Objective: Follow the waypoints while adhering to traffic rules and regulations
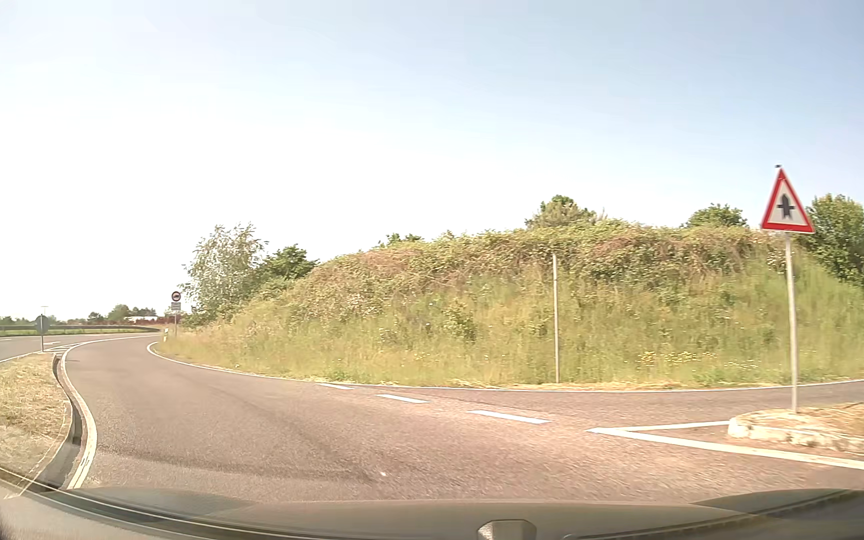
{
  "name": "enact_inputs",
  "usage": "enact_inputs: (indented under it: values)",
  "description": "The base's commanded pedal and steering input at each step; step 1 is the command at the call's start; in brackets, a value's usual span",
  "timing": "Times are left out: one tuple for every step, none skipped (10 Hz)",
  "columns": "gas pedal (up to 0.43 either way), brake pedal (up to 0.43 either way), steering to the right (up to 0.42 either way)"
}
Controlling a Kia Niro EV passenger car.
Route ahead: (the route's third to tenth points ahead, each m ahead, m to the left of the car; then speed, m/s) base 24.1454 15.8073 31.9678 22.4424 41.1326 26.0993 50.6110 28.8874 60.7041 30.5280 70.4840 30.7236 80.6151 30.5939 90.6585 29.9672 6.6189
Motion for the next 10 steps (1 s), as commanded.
enact_inputs:
  values:
    - [0.177, 0.024, -0.293]
    - [0.189, 0.024, -0.291]
    - [0.189, 0.024, -0.287]
    - [0.189, 0.024, -0.282]
    - [0.197, 0.024, -0.279]
    - [0.209, 0.024, -0.275]
    - [0.220, 0.024, -0.270]
    - [0.228, 0.024, -0.264]
    - [0.240, 0.024, -0.259]
    - [0.248, 0.024, -0.250]
